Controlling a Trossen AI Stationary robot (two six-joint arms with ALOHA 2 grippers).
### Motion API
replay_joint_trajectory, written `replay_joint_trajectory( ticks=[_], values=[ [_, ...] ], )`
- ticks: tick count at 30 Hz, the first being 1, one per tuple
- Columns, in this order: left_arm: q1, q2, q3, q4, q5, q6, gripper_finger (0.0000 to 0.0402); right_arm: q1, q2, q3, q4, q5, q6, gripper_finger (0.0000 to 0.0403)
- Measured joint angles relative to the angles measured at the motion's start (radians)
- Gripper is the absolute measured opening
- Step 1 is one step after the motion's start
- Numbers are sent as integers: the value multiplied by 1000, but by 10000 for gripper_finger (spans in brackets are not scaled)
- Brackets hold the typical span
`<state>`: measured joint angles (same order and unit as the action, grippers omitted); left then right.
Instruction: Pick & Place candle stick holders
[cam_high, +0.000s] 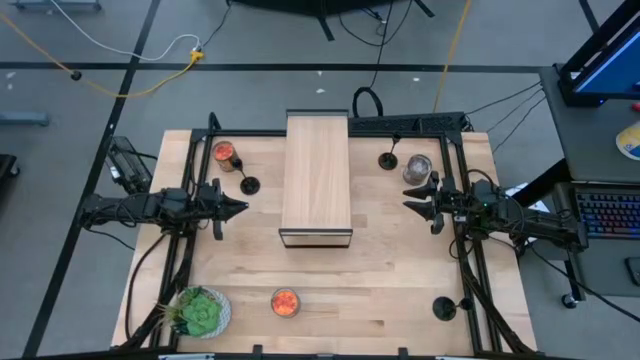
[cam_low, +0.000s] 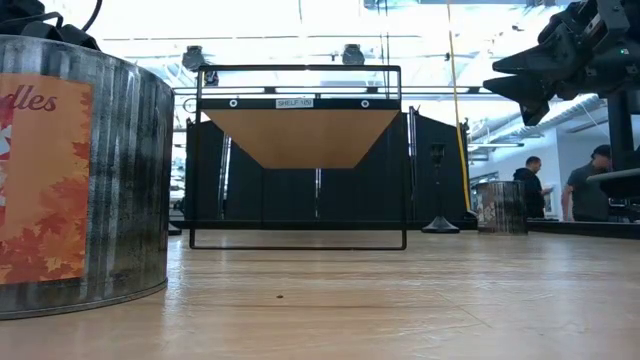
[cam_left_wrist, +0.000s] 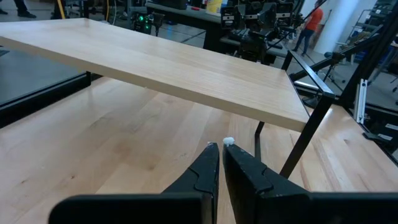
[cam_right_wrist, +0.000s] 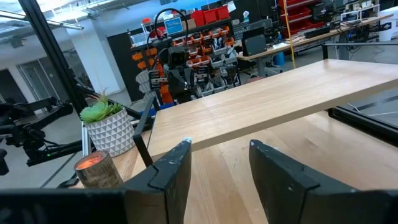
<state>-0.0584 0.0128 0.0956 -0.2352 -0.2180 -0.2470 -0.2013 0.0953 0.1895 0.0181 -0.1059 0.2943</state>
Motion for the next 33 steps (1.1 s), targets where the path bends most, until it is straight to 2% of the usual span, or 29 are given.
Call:
replay_joint_trajectory(
  ticks=[12,14,16,21,23,25,29,31,33],
  values=[
    [0,0,0,2,-1,2,28,0,0,0,0,0,0,155],
    [0,0,0,17,-27,-4,28,0,0,0,0,0,0,155],
    [0,0,0,62,-84,-88,28,0,0,0,0,0,-13,155],
    [0,0,0,265,-251,-485,28,0,0,0,0,0,-47,155],
    [0,0,0,355,-302,-561,28,0,0,0,0,0,-48,155],
    [0,0,0,454,-331,-532,28,0,0,0,0,0,-48,155],
    [0,0,13,634,-334,-330,28,0,0,0,0,0,-49,155],
    [0,6,44,650,-335,-248,28,0,0,0,0,0,-48,155],
    [0,25,89,596,-345,-201,28,0,0,0,0,0,-47,155]
  ],
)
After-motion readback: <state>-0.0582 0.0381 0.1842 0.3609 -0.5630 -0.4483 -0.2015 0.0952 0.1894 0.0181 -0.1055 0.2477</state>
